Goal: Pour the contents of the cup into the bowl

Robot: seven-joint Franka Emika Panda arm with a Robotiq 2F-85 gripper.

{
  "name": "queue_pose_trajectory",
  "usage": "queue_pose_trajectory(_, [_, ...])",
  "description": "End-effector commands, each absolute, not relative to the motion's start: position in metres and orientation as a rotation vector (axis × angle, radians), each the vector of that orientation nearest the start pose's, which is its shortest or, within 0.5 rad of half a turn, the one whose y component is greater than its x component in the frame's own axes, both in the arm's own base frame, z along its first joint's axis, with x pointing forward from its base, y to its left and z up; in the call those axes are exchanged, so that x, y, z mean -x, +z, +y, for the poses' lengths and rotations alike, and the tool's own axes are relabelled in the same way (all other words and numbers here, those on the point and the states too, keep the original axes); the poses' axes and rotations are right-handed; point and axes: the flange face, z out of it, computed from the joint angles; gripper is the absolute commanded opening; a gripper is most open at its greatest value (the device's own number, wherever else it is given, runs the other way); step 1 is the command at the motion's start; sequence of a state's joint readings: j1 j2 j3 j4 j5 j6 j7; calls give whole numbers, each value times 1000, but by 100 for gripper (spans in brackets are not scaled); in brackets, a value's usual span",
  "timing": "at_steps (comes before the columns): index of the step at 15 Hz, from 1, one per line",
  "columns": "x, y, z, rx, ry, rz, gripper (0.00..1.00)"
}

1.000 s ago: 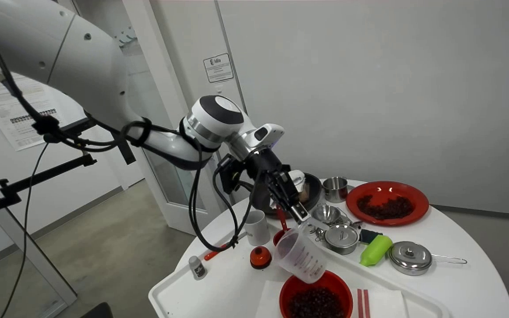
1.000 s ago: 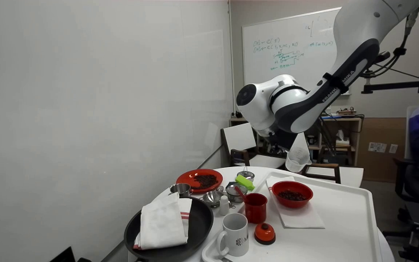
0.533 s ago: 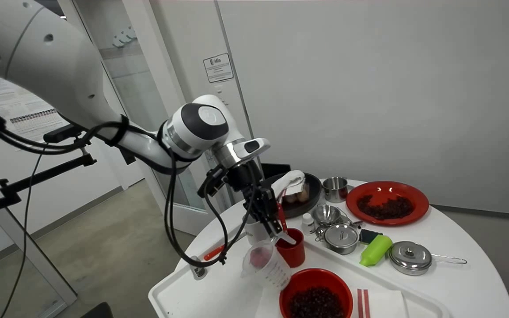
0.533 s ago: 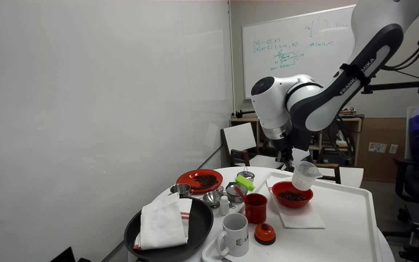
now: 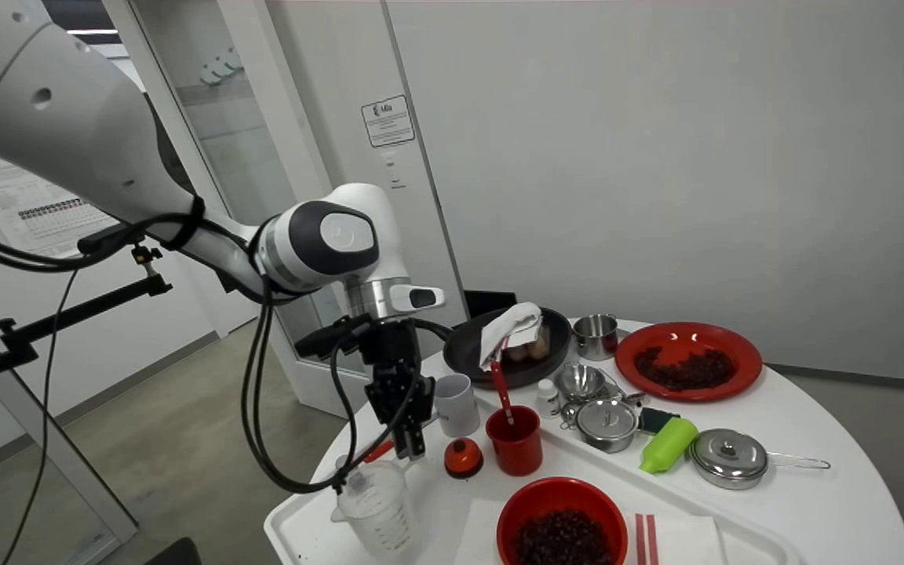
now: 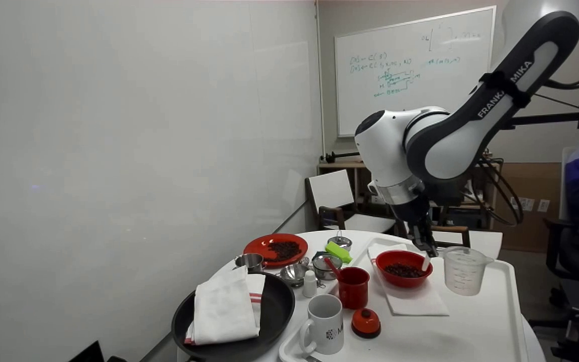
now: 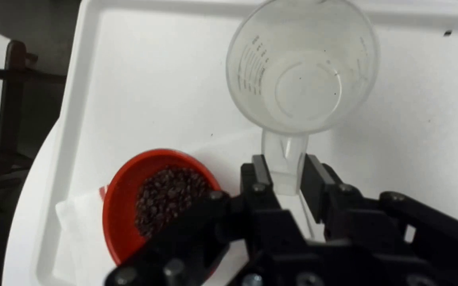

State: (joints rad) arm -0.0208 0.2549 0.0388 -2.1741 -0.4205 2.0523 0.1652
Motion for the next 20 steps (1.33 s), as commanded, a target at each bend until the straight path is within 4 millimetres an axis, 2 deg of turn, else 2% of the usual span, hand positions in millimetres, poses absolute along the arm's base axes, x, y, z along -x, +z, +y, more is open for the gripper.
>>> queue_pose_trajectory(1, [-508, 242, -8, 3416, 794, -101, 9])
queue_pose_trajectory(6, [-508, 230, 3, 3431, 697, 7, 9])
queue_pose_trajectory(10, [-516, 216, 7, 3421, 575, 43, 9])
queue_pose_trajectory(20, [-528, 167, -9, 3398, 419, 132, 9])
